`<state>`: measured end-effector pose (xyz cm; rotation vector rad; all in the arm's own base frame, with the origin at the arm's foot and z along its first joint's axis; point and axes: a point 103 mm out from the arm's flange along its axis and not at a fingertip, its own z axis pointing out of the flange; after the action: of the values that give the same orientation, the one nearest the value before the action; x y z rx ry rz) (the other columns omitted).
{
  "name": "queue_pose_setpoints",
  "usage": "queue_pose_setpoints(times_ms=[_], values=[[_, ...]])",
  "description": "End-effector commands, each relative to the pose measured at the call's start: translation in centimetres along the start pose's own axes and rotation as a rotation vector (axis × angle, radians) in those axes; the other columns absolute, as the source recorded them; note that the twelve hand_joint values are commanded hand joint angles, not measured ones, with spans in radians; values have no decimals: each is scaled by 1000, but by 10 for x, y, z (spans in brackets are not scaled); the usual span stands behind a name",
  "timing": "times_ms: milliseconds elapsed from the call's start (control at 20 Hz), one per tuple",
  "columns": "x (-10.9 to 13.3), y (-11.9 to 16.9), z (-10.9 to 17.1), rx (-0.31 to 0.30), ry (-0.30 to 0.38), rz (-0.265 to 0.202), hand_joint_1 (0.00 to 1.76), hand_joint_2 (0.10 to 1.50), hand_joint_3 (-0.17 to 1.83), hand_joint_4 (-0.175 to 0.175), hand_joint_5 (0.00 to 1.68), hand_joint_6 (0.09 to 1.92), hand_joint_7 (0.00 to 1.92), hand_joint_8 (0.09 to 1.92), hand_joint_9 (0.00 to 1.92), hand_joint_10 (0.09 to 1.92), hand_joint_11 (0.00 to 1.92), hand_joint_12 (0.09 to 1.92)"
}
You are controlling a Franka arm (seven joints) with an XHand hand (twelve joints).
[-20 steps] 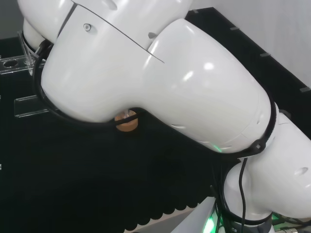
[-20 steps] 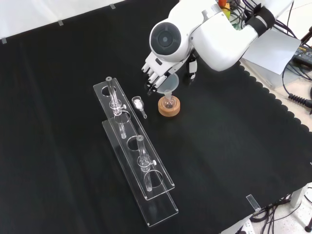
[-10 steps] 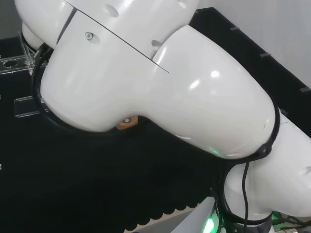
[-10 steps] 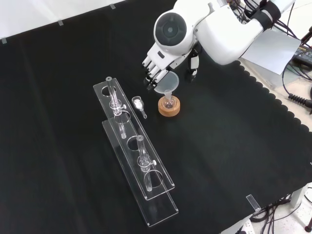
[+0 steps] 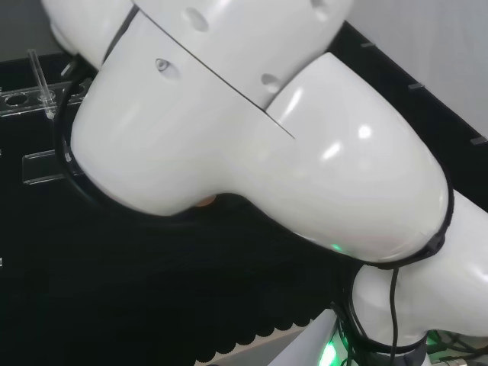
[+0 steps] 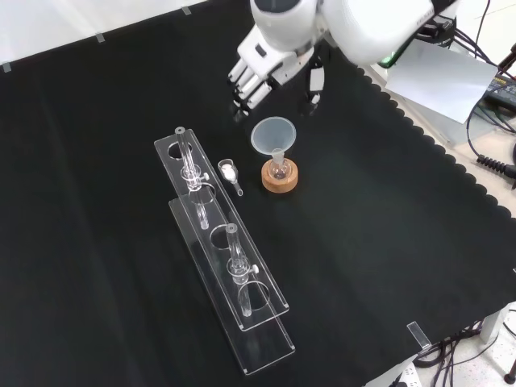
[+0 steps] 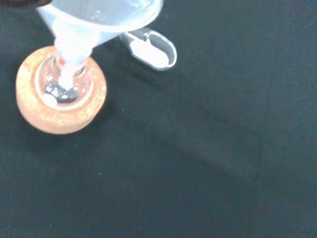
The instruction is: Place the funnel on the round-bottom flask.
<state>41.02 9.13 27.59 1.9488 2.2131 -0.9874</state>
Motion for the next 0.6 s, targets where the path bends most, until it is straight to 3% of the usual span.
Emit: queue_pose_setpoints(times_ms=[50,350,600], values=[[-36,-10,6,-87,131,6,678,680,437,-44,294,87,221,732,566,672,390,1446],[-58,-4,24,-127,232,21,720,690,455,-47,397,87,322,719,645,626,412,1431],[-70,8,35,-125,266,24,730,690,467,-48,424,87,350,720,670,616,427,1422]])
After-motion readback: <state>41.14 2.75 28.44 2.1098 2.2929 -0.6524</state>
